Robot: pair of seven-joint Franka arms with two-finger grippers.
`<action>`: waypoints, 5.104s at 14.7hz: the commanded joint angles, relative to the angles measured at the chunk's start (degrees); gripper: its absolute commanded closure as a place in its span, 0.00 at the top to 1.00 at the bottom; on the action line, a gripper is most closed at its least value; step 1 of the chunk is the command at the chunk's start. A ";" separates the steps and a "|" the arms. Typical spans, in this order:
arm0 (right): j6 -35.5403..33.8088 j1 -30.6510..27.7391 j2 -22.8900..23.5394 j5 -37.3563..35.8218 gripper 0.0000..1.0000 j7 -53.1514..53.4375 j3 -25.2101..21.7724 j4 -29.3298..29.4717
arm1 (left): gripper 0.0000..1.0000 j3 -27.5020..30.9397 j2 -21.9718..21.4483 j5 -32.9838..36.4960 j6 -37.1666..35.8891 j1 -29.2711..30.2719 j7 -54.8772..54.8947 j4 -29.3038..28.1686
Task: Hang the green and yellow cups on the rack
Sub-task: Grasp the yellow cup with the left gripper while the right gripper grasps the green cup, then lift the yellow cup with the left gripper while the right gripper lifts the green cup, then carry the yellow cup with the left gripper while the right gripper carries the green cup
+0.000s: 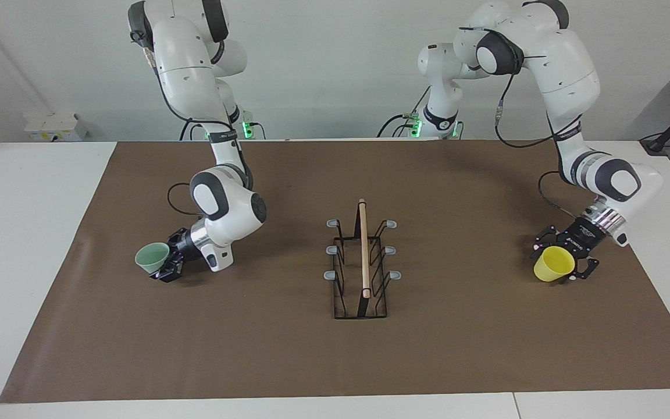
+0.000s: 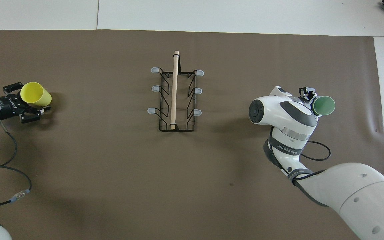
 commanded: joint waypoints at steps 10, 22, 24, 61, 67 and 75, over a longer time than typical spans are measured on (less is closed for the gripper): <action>-0.35 -5.52 -13.19 40.24 0.00 -14.68 0.65 6.90 | 0.00 -0.62 -5.05 -3.88 1.05 -0.60 0.31 -2.24; 7.38 -9.39 -22.86 84.45 0.00 -26.47 0.48 3.49 | 0.00 -1.06 -15.34 13.78 2.10 -0.07 4.70 4.69; 10.81 -9.04 -24.09 91.92 0.00 -26.82 0.56 1.46 | 0.00 -1.15 -15.43 16.67 2.01 -0.07 4.70 6.97; 12.58 10.21 -25.86 207.44 0.00 -102.04 0.48 -24.48 | 0.00 -54.05 -38.11 149.43 43.07 0.28 -49.46 -14.63; 12.76 9.50 -23.31 206.83 0.00 -107.86 0.39 -22.37 | 0.00 -58.97 -36.36 162.91 34.55 0.19 -64.44 -16.83; 13.63 10.38 -20.94 207.44 0.00 -109.44 0.47 -19.74 | 0.00 -62.22 -34.42 171.79 30.59 0.01 -76.40 -19.47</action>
